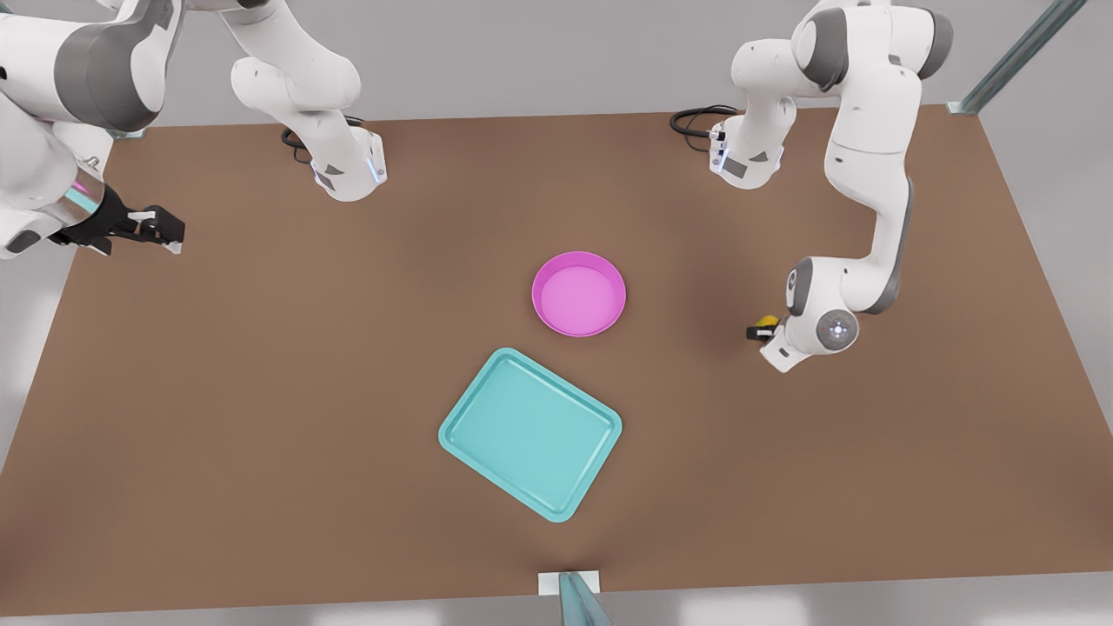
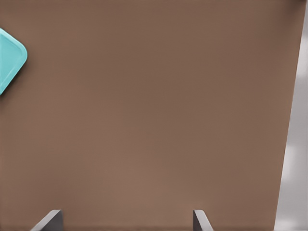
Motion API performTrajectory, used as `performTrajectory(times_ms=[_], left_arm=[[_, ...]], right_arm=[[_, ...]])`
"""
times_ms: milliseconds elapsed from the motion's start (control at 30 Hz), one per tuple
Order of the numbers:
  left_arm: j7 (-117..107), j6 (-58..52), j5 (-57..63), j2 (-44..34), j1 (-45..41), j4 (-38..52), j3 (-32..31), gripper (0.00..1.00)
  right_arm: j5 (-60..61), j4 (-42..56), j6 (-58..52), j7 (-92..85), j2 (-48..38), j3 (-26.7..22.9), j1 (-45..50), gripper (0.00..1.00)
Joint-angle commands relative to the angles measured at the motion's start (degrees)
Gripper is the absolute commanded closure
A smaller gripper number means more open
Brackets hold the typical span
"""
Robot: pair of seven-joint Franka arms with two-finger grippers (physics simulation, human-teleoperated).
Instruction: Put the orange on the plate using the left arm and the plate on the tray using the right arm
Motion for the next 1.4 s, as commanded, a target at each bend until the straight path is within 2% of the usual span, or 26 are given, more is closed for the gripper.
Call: performTrajectory(times_ms=[0, 267, 367, 467, 533, 733, 833, 1000, 1067, 1233, 1367], left_arm=[[-0.5, -0.4, 0.0, 0.2, 0.0, 0.1, 0.0, 0.0], [-0.5, 1.2, -0.3, 1.5, 0.0, 0.2, 0.0, 0.0], [-0.5, 1.1, -0.3, 1.4, 0.0, 0.2, 0.0, 0.11], [-0.5, -0.6, -0.3, 1.0, -0.1, 0.0, 0.0, 0.12], [-0.6, -1.0, -0.3, 1.0, -0.1, 0.1, 0.0, 0.19], [-0.3, 0.1, -0.3, 1.5, -0.1, 0.2, 0.0, 0.21], [-0.3, 0.4, -0.3, 1.8, -0.1, 0.2, 0.0, 0.28], [-0.3, 0.9, -0.3, 2.1, -0.2, 0.2, 0.0, 0.28], [-0.3, 0.6, -0.3, 1.9, -0.2, 0.2, 0.0, 0.37], [-1.2, -2.2, -0.3, 0.9, -0.6, 0.2, 0.0, 0.37], [-12.7, -11.3, -0.9, -5.0, -11.6, 0.6, -1.3, 0.35]], right_arm=[[0.0, 0.0, 0.0, -0.1, -0.1, 0.0, 0.2, 0.0], [-0.1, -0.4, 0.0, -0.2, -0.2, 0.0, 0.4, 0.0], [-0.1, -1.1, 0.0, -0.2, -0.5, 0.0, 0.4, 0.0], [-0.1, -1.8, 0.0, -0.3, -0.3, 0.0, 0.5, 0.0], [-0.1, -1.8, 0.0, -0.6, -0.2, 0.0, 0.4, 0.0], [-0.1, -1.7, -0.1, -0.7, -0.1, 0.0, 0.4, 0.0], [-0.1, -1.7, -0.1, -0.7, -0.1, 0.0, 0.4, 0.0], [-0.1, -1.7, -0.1, -0.7, -0.1, 0.0, 0.3, 0.0], [-0.1, -1.7, 0.0, -1.1, 0.0, 0.0, 0.3, 0.0], [-0.1, -1.7, 0.0, -1.2, -0.1, 0.0, 0.2, 0.0], [-0.1, -1.8, 0.0, -1.3, 0.0, 0.0, 0.1, 0.0]])
